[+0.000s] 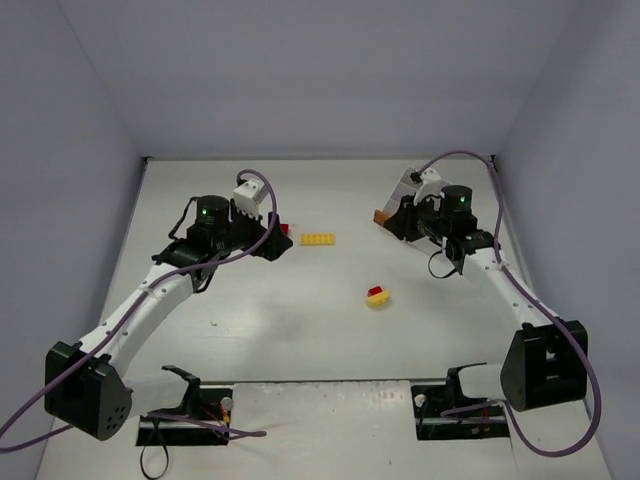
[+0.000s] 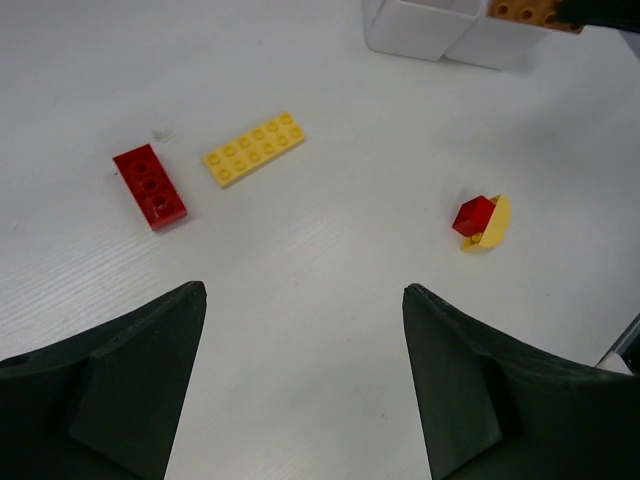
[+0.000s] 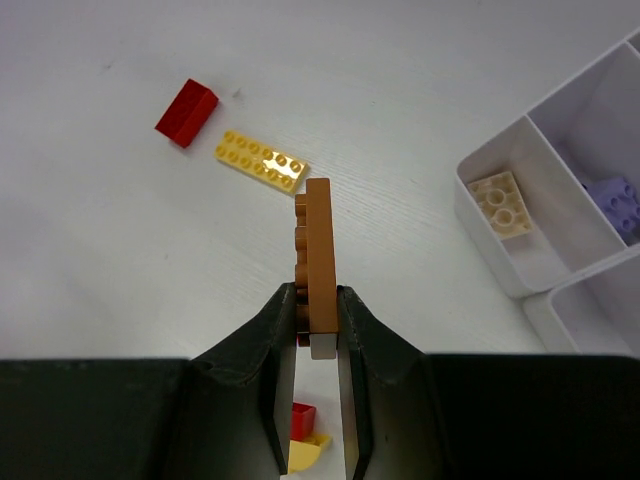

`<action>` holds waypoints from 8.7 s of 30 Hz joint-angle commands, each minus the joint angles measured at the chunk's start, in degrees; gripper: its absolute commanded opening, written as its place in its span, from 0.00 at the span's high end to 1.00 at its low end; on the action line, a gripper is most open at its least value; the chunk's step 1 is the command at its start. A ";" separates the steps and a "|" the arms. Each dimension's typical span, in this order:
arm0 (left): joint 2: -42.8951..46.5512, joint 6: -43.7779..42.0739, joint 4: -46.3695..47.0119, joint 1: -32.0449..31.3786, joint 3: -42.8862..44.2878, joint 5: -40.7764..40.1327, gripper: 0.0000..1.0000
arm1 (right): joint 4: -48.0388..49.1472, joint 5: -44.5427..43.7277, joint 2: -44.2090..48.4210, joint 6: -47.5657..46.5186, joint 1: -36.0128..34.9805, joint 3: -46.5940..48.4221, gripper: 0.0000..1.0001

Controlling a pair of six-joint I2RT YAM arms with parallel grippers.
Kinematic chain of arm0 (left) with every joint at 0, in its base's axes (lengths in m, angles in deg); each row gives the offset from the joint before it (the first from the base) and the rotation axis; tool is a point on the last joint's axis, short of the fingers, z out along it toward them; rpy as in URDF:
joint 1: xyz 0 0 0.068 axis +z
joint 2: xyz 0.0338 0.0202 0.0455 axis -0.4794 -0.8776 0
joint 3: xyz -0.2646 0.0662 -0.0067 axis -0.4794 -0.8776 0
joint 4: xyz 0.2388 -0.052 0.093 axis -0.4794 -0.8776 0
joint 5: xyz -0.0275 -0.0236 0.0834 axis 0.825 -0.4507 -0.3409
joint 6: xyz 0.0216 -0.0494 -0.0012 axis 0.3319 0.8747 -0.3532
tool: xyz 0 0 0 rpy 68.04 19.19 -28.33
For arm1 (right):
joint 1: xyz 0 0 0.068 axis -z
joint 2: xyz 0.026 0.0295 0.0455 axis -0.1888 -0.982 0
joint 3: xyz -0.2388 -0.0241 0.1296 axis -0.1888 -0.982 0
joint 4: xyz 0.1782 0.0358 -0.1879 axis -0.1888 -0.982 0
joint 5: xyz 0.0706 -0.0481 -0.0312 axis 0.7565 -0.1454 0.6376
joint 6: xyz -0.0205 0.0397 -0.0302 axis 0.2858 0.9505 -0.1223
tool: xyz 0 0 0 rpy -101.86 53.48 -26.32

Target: Sort the legos into containers by color

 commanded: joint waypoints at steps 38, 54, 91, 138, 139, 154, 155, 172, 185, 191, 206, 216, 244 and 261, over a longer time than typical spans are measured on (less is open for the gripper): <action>8.19 0.19 6.54 -0.13 -8.68 -21.30 0.21 | -3.33 -22.51 11.76 9.58 8.75 -3.45 1.00; 8.10 0.45 7.42 -0.13 -9.38 -18.31 0.21 | -4.04 -25.85 11.42 11.07 10.32 -2.40 1.00; 8.63 -0.16 7.42 -0.13 -9.73 -18.13 0.21 | -6.48 -23.74 -10.47 10.49 13.85 12.97 1.00; 10.21 -0.78 9.35 -0.57 -10.17 -17.60 0.20 | -17.57 -17.42 -14.09 -15.49 12.54 25.21 0.41; 9.95 -0.43 9.35 -0.57 -10.09 -17.86 0.20 | -17.22 -17.15 -13.03 -14.34 11.92 24.51 0.41; 9.16 2.29 2.68 -0.57 -7.80 -20.94 0.20 | -16.87 -1.60 -15.12 -22.58 -10.66 22.47 0.31; 9.59 2.56 1.45 -0.57 -7.80 -20.94 0.20 | -17.13 -1.50 -16.43 -24.16 -11.45 24.57 0.31; 18.73 1.15 -10.95 -0.48 -8.50 -24.02 0.20 | -23.90 -7.74 -45.71 -35.33 -22.62 46.54 0.29; 20.59 1.42 -11.39 -0.40 -10.44 -26.13 0.20 | -23.99 -8.53 -57.31 -36.91 -24.29 56.40 0.30; 20.50 1.42 -11.04 -0.48 -10.70 -26.21 0.20 | -23.99 -8.44 -59.34 -36.83 -24.65 56.23 0.36; 19.71 1.95 -9.46 -0.48 -10.88 -25.07 0.20 | -8.23 -9.58 -47.23 -21.03 -21.22 43.42 1.00; 18.74 1.95 -7.70 -0.22 -10.44 -23.32 0.20 | 10.81 -30.49 -20.96 -8.11 -12.18 24.34 1.00; 18.30 1.33 -6.65 1.80 -10.35 -21.64 0.20 | 38.59 -47.91 -15.30 2.37 10.42 6.39 1.00; 19.35 1.59 -5.50 2.07 -11.05 -19.98 0.20 | 44.66 -50.01 -20.93 3.43 10.69 7.53 0.99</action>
